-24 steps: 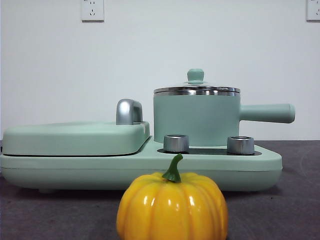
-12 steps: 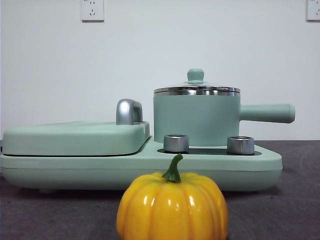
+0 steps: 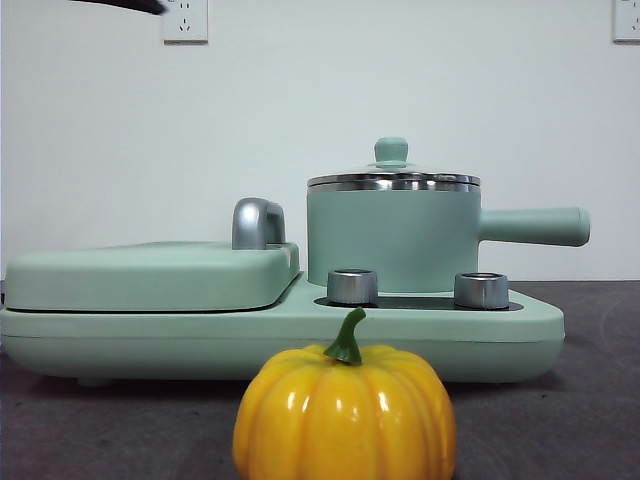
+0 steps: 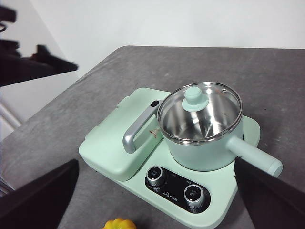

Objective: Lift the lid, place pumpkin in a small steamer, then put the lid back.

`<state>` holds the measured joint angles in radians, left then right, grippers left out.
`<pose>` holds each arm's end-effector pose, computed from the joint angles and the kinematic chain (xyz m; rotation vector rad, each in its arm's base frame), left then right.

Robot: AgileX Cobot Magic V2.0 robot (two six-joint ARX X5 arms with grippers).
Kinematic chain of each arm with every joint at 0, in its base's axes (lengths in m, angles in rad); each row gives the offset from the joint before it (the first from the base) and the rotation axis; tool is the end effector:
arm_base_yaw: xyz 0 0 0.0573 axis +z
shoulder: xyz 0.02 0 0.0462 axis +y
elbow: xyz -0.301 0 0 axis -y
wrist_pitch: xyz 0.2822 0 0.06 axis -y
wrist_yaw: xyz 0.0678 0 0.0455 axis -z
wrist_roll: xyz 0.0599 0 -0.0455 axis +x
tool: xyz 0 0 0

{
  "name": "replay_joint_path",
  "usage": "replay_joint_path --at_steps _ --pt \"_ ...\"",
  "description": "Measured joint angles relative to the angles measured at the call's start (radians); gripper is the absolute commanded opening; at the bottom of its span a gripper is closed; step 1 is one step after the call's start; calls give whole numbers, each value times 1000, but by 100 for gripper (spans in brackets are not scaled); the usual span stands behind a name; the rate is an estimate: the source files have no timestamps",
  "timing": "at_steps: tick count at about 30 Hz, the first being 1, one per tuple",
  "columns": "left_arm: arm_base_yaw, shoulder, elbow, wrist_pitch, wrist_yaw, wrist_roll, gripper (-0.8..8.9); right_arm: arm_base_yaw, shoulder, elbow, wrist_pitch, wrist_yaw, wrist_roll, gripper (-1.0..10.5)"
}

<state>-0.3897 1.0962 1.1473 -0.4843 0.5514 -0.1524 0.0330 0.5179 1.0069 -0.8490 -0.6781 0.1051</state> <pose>0.2370 -0.1312 0.3957 -0.1750 0.5178 -0.8903 0.0852 0.0404 0.3977 0.2162 0.3857 0.6850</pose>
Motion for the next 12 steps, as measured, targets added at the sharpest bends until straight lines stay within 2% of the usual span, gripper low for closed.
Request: replay_joint_path --at_steps 7,12 --pt "-103 216 183 1 -39 98 551 0 0 0 0 0 0 518" --pt "-181 358 281 10 -113 193 521 0 0 0 0 0 0 518"
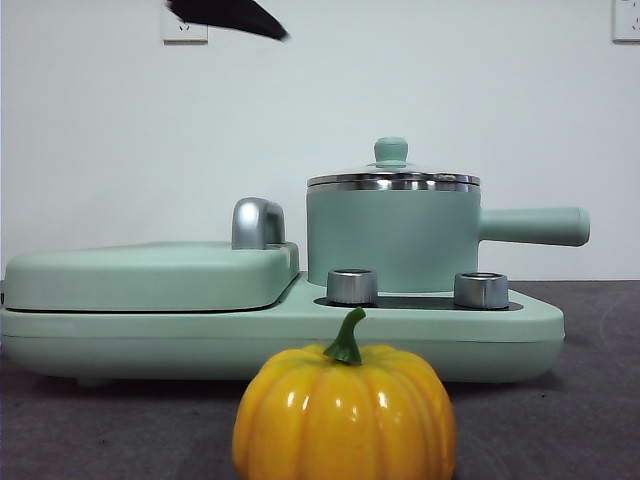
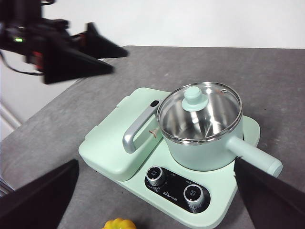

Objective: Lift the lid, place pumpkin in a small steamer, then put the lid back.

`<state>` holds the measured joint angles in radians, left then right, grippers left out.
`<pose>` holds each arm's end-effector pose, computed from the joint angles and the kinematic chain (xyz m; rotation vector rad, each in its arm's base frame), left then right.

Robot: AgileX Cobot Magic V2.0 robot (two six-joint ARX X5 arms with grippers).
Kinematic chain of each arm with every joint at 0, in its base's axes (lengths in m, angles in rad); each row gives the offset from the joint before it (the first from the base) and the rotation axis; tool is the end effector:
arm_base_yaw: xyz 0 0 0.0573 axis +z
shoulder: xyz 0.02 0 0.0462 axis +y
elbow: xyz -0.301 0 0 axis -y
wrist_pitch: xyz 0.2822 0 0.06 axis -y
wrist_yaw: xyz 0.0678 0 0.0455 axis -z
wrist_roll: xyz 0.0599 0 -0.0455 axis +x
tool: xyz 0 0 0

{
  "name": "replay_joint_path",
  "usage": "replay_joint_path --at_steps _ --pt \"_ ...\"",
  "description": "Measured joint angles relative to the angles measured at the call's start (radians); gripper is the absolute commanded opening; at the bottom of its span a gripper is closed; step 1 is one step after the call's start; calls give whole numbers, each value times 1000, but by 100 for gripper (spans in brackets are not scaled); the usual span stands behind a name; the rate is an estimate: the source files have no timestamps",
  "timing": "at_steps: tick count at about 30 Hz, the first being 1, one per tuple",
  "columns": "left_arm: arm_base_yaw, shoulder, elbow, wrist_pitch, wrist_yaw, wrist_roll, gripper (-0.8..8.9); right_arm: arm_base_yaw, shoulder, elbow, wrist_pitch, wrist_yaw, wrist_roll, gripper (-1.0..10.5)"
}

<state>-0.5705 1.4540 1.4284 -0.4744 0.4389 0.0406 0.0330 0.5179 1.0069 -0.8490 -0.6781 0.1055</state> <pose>0.3024 -0.2243 0.3967 0.0706 0.5003 -0.9981 0.0852 0.0404 0.3977 0.2165 0.3858 0.6849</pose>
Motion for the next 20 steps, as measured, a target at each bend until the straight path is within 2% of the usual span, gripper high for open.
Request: replay_joint_path --at_steps 2,5,11,20 --pt "-27 55 26 8 -45 35 522 0 0 0 0 0 0 518" --pt "-58 121 39 58 -56 71 521 0 0 0 0 0 0 518" --pt "-101 220 39 182 -151 98 522 0 0 0 0 0 0 518" --pt "-107 307 39 284 -155 111 521 0 0 0 0 0 0 518"
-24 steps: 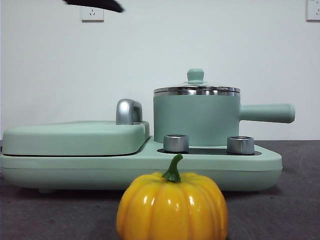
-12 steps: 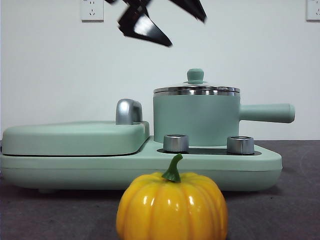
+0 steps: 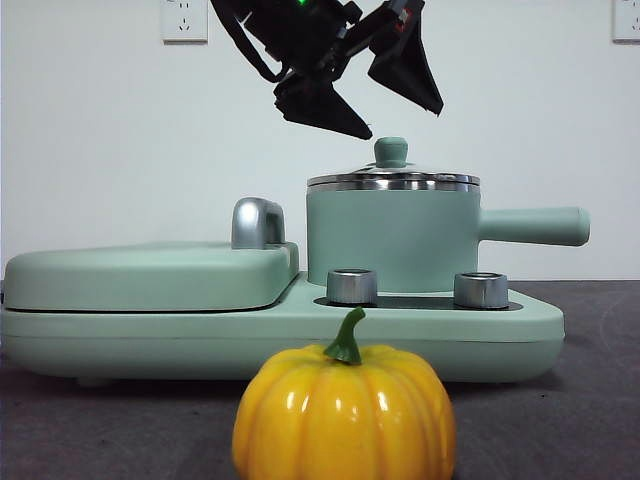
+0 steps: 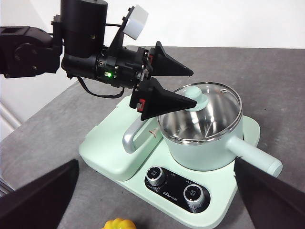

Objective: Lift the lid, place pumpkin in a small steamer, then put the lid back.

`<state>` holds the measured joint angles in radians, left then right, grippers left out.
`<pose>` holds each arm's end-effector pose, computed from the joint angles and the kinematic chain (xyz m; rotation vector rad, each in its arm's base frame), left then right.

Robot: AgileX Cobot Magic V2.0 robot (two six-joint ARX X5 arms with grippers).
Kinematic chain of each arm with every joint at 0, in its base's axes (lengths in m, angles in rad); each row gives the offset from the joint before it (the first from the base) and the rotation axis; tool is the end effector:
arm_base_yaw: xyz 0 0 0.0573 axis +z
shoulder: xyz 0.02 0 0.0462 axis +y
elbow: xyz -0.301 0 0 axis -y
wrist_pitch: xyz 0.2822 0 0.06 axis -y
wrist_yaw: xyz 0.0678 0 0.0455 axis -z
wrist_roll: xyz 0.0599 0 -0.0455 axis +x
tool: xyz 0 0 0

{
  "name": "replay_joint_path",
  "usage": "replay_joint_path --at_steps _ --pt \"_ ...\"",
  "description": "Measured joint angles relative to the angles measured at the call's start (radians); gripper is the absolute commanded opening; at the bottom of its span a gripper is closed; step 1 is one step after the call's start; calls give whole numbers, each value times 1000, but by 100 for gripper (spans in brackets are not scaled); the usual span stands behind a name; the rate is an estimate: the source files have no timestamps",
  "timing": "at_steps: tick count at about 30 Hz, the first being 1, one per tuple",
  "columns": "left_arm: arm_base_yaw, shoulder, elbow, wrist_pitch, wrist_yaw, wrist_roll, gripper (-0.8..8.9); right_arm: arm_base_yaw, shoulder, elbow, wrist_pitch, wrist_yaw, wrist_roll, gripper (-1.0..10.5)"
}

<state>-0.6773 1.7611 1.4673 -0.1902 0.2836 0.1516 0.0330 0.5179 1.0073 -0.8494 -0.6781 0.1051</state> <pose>0.3599 -0.3109 0.3165 0.2354 0.4213 -0.9782 0.0852 0.0404 0.3978 0.2162 0.3857 0.6850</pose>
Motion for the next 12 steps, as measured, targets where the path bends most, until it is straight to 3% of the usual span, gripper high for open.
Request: replay_joint_path --at_steps 12 --pt "2 52 2 3 0 6 493 0 0 0 -3 0 0 518"
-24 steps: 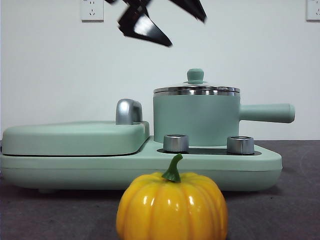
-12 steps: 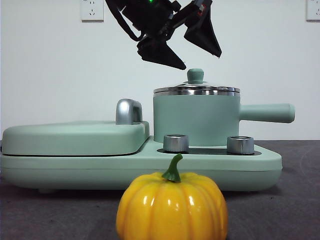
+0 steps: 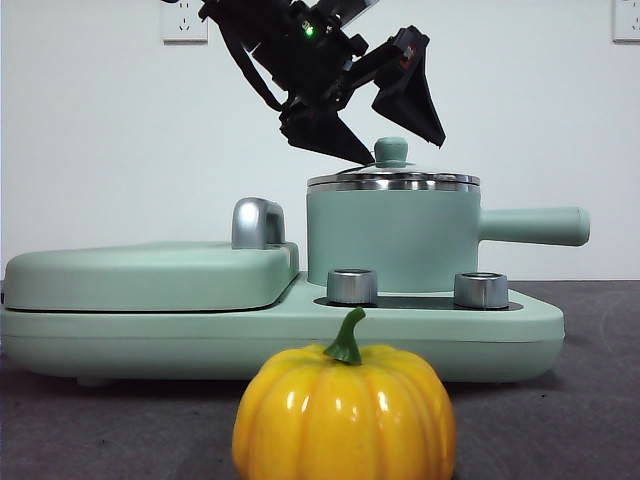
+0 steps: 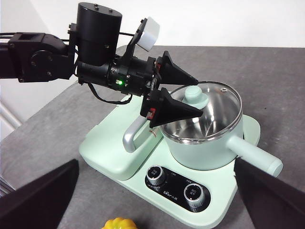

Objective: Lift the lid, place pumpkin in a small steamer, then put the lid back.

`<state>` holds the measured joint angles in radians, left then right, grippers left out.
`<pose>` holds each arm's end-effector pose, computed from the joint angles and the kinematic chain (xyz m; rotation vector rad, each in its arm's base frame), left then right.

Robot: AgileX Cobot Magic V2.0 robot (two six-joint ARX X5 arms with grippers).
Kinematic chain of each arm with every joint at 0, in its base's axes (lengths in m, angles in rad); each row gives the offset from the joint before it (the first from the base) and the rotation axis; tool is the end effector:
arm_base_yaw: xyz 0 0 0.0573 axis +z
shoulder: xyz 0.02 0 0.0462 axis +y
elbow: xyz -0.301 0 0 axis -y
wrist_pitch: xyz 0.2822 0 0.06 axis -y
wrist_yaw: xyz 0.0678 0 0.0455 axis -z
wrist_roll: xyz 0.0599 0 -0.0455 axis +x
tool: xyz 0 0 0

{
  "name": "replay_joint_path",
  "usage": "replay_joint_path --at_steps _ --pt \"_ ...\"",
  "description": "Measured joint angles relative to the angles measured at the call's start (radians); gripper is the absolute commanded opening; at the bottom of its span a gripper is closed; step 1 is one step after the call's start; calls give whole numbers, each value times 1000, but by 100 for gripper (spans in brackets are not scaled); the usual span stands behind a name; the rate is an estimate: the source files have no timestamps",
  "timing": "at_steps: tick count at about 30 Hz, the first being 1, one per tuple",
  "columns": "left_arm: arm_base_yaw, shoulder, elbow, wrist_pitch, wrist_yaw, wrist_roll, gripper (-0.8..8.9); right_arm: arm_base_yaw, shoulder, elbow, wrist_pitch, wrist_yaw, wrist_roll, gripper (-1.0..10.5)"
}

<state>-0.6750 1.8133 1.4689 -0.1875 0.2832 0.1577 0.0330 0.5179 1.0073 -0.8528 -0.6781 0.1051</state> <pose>0.3691 -0.3169 0.2933 0.2495 0.4676 -0.9769 0.0850 0.0404 0.3974 0.2173 0.3890 0.6847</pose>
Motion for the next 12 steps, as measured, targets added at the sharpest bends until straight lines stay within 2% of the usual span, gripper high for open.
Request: replay_joint_path --at_steps 6,12 --pt "2 9 0 3 0 0 372 0 0 0 -21 0 0 518" --pt "3 9 0 5 0 0 200 0 0 0 -35 0 0 518"
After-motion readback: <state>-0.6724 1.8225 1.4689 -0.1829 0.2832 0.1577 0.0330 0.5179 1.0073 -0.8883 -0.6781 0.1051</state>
